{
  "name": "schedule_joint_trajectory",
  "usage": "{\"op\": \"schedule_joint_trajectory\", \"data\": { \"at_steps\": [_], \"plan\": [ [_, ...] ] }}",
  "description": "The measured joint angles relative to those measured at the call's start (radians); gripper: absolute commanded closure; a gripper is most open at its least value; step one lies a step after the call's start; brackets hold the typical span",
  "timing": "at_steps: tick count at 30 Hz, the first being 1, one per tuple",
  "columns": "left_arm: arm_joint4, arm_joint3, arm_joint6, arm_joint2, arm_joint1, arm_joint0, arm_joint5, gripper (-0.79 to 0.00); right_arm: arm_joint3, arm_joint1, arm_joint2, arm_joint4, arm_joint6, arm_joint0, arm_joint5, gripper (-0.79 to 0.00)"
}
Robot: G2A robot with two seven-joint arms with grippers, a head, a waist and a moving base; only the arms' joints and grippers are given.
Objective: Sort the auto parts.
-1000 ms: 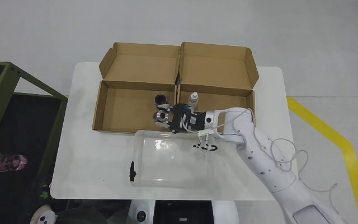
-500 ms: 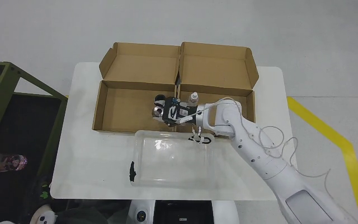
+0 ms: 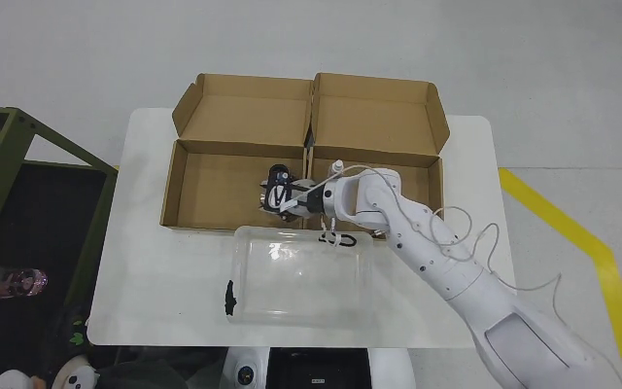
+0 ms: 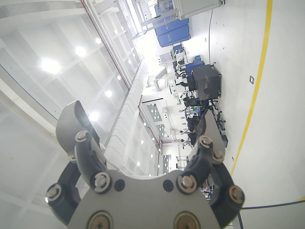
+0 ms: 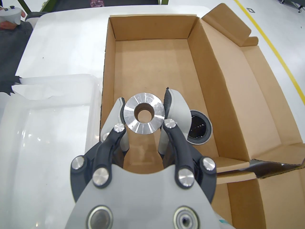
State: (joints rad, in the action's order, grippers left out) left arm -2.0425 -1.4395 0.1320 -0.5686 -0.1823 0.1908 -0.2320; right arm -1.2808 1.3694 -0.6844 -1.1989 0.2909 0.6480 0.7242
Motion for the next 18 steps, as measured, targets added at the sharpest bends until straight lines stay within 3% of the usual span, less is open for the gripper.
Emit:
{"op": "schedule_joint_trajectory", "data": {
  "at_steps": [18],
  "plan": [
    [0.0,0.0,0.0,0.0,0.0,0.0,0.0,-0.785,0.138,0.067,0.09,-0.016,0.063,-0.077,-0.022,0.0]
  ]
}}
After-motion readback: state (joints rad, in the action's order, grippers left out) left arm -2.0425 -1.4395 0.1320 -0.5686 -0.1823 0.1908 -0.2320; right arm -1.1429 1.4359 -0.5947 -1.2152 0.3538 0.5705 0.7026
